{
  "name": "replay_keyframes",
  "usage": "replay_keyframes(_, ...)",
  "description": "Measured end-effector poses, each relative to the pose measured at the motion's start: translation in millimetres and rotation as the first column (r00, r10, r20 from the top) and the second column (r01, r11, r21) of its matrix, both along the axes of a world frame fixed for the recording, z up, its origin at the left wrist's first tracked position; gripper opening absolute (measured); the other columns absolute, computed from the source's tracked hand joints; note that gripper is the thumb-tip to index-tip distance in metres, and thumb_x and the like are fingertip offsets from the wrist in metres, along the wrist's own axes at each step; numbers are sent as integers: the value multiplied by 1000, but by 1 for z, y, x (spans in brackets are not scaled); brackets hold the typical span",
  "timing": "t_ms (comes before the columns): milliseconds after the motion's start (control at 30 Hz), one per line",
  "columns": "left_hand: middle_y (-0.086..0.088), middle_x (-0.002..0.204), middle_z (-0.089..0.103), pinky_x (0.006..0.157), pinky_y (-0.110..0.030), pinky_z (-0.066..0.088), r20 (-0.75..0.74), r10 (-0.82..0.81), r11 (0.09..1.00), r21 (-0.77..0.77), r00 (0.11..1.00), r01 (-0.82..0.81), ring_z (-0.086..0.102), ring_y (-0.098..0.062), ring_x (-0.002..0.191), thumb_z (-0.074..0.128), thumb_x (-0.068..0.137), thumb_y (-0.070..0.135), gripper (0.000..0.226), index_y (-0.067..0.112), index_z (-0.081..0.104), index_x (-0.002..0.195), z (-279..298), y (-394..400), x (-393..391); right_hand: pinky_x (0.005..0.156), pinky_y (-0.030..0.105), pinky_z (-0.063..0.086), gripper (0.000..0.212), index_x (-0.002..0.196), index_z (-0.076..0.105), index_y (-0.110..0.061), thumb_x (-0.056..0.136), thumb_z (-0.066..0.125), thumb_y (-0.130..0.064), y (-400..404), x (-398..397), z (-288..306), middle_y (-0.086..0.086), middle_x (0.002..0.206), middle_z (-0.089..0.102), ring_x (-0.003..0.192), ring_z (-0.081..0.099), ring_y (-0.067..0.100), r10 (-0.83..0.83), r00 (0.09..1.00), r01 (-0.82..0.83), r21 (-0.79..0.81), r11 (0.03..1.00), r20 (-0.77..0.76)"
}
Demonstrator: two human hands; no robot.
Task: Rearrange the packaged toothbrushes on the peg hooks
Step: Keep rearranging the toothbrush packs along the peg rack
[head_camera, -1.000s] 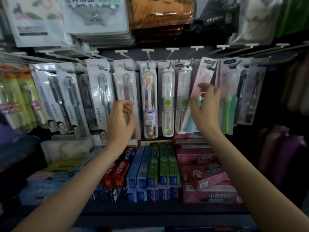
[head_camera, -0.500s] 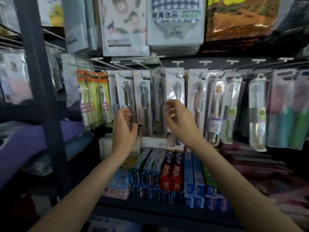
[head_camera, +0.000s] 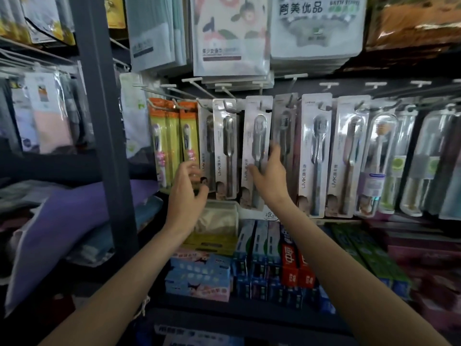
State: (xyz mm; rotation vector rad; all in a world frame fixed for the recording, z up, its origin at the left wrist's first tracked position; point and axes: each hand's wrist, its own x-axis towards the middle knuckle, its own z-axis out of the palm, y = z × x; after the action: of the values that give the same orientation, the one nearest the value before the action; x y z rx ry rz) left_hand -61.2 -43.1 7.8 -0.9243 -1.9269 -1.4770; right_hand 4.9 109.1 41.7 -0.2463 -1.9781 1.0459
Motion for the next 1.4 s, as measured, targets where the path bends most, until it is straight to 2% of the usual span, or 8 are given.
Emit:
replay_keyframes(200,1,106,49,84,-16,43,77,-85,996,17,993,83,49,-10,97,53,86,-3,43,11,39,124,5,15,-3,84,24,44,66,144,19,-10,90,57,-8,10,14,12,7,105,60,97,56,17,88,991,-92,35,995,102)
replay_keyframes(300,2,112,51,74,-7,40,137,-236,966,-76,962,248,49,-7,102,51,91,8,44,16,35,131,11,32,3,97,43,47,61,139,28,-14,87,60,-7,15,16,15,10,118,57,111,55,25,189,974,-183,-58,981,126)
replay_keyframes(467,7,111,53,85,-20,42,357,-433,888,15,827,459,51,-7,105,51,93,17,42,29,36,130,22,57,17,86,37,53,42,122,40,-16,87,57,0,21,28,21,8,99,63,93,62,25,329,935,-310,-146,940,134)
replay_keyframes(667,0,109,60,80,-23,49,348,-409,907,50,844,419,61,-5,89,58,87,11,38,21,46,122,26,47,11,80,28,44,66,142,20,-17,88,53,2,18,41,29,10,125,54,105,56,25,32,991,-55,175,983,131)
replay_keyframes(867,-9,122,59,91,-37,47,327,-360,925,4,874,379,58,-22,109,59,86,10,39,21,48,122,32,32,4,80,32,47,73,147,14,-18,86,48,6,14,57,38,13,132,46,105,54,27,-96,983,18,443,896,154)
replay_keyframes(1033,-8,122,59,92,-35,46,313,-333,937,3,889,350,55,-20,112,58,87,7,39,25,47,120,30,34,7,68,28,48,70,146,19,-19,86,46,5,20,72,57,7,114,52,83,54,19,-111,959,-36,500,865,262)
replay_keyframes(1233,-12,117,60,90,-43,48,332,-314,945,14,889,328,59,-25,105,60,86,9,35,27,47,113,26,43,10,59,20,50,54,138,39,-23,88,46,-2,21,85,81,-4,99,54,73,58,12,76,924,-217,350,911,374)
replay_keyframes(1400,-12,113,61,89,-43,49,318,-288,955,27,903,295,59,-26,102,60,86,7,38,22,49,119,24,46,12,52,13,44,39,127,48,-20,89,51,-11,14,94,85,-9,81,52,64,53,2,55,985,-117,389,914,165)
